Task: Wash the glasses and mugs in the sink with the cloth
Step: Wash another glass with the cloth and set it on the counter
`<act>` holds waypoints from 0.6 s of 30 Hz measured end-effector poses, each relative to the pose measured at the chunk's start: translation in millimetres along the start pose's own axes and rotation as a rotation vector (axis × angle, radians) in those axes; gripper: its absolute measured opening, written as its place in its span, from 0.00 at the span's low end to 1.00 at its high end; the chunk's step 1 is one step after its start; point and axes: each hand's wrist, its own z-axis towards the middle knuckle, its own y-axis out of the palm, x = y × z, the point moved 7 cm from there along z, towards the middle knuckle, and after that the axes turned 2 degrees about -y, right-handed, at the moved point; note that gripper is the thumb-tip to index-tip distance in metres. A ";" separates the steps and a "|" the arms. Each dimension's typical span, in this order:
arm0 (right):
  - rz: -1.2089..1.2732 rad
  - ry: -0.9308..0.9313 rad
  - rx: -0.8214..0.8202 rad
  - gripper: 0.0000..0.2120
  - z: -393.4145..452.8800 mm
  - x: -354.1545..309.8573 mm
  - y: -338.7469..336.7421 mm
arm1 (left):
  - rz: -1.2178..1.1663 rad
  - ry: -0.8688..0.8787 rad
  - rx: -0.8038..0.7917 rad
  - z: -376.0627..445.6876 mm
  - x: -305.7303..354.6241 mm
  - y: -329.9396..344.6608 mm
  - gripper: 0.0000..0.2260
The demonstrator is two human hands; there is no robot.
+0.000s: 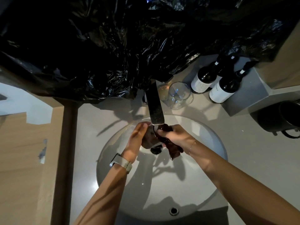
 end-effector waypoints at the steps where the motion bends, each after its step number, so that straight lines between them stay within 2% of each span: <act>1: -0.008 0.017 -0.030 0.11 -1.8 -0.9 0.7 | 0.080 0.095 -0.114 -3.3 7.5 1.0 0.09; 3: -0.034 0.050 -0.067 0.10 -1.2 -1.4 1.8 | 0.237 0.143 -0.370 -11.4 7.4 8.8 0.23; 4: -0.064 0.056 -0.075 0.09 -1.7 -2.7 1.4 | 0.365 0.177 -0.408 -10.5 5.9 10.3 0.31; 6: -0.140 0.013 -0.108 0.06 -1.8 -5.9 2.3 | 0.644 0.302 -0.336 -6.0 8.3 10.4 0.39; 7: -0.160 -0.026 -0.131 0.05 -4.2 -9.7 3.0 | 0.737 0.359 -0.277 -5.8 12.0 9.5 0.40; 9: -0.121 -0.088 -0.149 0.07 -10.7 -15.4 0.0 | 0.745 0.420 -0.200 -4.6 14.4 6.3 0.39; 14: 0.232 -0.151 -0.158 0.09 -25.2 -6.4 -13.5 | 0.685 0.404 -0.132 -6.0 10.8 6.6 0.37; 18: 0.414 -0.236 -0.023 0.12 -31.8 14.4 -32.1 | 0.659 0.344 -0.104 -5.4 -1.8 9.2 0.38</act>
